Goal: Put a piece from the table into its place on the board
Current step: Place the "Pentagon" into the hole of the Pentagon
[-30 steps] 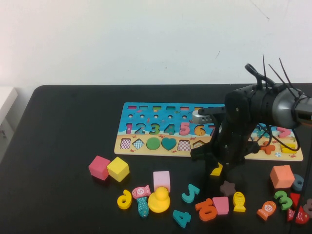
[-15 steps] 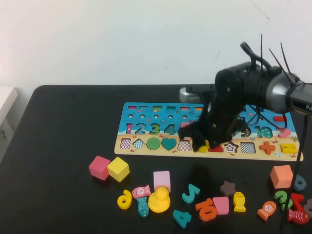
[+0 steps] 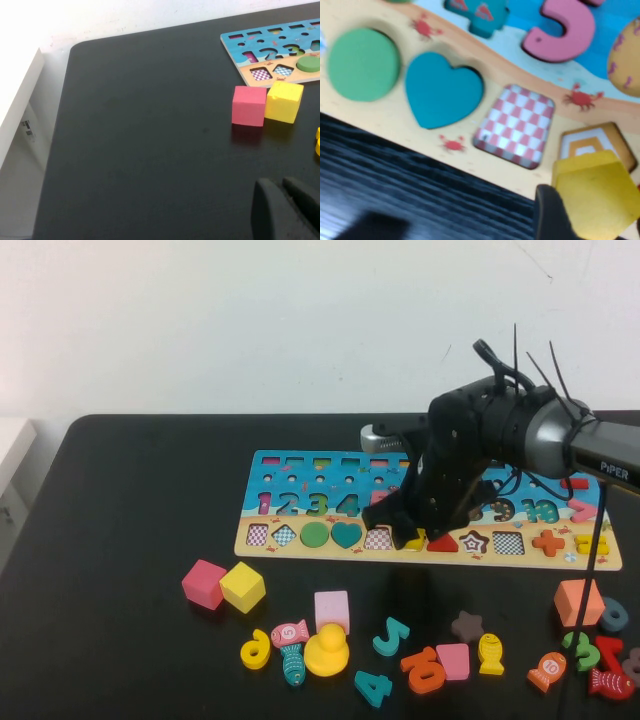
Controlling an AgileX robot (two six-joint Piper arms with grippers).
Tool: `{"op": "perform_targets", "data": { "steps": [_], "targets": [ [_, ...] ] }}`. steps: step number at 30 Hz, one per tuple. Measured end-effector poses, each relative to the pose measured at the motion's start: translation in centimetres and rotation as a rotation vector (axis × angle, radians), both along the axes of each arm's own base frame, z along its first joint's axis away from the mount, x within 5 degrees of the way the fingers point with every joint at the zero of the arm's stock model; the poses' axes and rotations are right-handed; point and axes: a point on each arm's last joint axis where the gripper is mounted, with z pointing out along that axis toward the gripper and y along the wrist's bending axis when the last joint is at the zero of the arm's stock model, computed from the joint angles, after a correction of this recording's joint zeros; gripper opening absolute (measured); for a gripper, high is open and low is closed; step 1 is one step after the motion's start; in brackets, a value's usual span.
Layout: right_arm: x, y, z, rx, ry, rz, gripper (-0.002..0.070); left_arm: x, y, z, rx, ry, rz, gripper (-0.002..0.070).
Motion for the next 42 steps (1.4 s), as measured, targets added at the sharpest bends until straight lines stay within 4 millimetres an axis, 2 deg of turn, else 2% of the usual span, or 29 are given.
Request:
{"op": "perform_targets", "data": {
  "steps": [17,42],
  "targets": [
    [0.2,-0.1,-1.1,-0.032,0.0,0.032,0.0361,0.0,0.0,0.0,0.002,0.0,-0.001,-0.0001],
    [0.7,0.0,-1.5,-0.046,-0.026,0.047,0.0361,0.0,0.0,0.0,0.0,0.0,0.0,-0.0001]
  ]
}}
